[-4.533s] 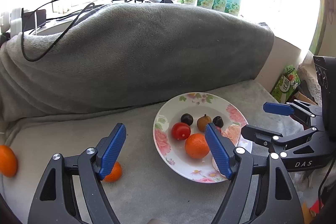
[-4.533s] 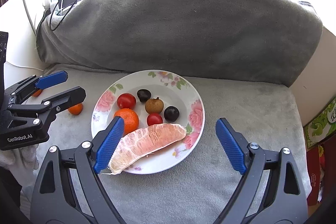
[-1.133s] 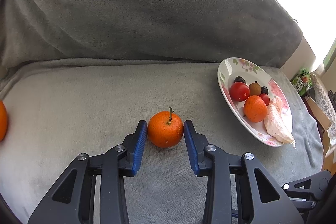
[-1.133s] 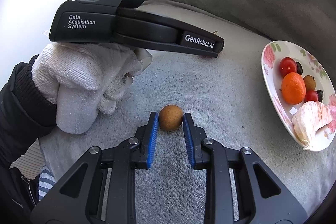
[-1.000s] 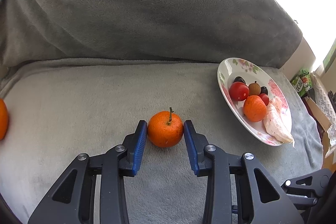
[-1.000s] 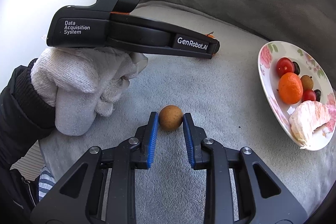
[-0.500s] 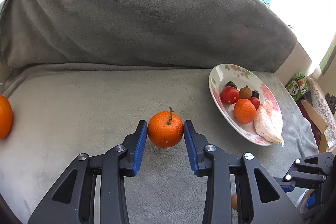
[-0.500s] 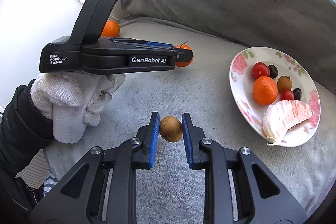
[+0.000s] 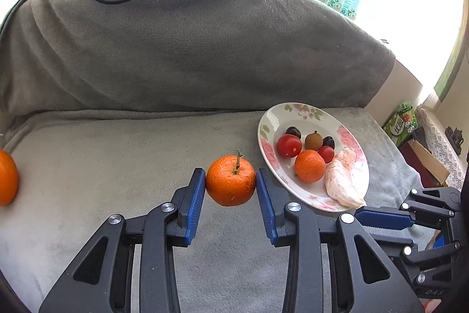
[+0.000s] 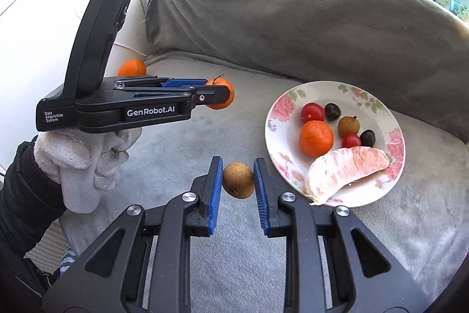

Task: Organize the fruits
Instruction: 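Carry the brown fruit over the plate with right gripper while left gripper carries the tangerine there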

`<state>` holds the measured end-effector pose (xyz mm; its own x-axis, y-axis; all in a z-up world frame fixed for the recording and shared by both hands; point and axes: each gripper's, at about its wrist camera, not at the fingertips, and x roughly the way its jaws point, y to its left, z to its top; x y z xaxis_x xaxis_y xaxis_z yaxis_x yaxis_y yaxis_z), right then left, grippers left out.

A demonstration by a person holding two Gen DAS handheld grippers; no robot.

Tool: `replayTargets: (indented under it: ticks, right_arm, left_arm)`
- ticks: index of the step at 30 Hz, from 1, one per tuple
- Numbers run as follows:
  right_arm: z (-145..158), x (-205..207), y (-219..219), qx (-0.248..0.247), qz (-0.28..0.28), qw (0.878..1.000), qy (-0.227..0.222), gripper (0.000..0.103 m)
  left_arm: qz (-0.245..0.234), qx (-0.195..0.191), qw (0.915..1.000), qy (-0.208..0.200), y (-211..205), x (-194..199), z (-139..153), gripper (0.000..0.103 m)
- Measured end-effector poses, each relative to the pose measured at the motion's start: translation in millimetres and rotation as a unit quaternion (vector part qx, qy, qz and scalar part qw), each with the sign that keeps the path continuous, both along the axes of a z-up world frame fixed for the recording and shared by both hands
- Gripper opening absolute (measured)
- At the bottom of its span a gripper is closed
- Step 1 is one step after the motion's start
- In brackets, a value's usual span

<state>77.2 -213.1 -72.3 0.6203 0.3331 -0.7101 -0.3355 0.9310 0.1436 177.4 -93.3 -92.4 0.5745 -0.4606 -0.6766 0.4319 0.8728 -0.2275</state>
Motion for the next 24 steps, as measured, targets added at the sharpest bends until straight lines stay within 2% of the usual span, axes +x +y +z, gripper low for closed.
replayTargets:
  ticks: [14, 24]
  right_arm:
    - [15, 28, -60, -0.004, -0.064, 0.998, -0.02, 0.023]
    - [10, 56, -87, -0.009, -0.092, 0.996, -0.016, 0.023]
  left_arm:
    - [-0.031, -0.006, 0.9995, -0.01, -38, -6, 10, 0.034]
    - [-0.043, -0.006, 0.9989, -0.016, -56, -6, 15, 0.034]
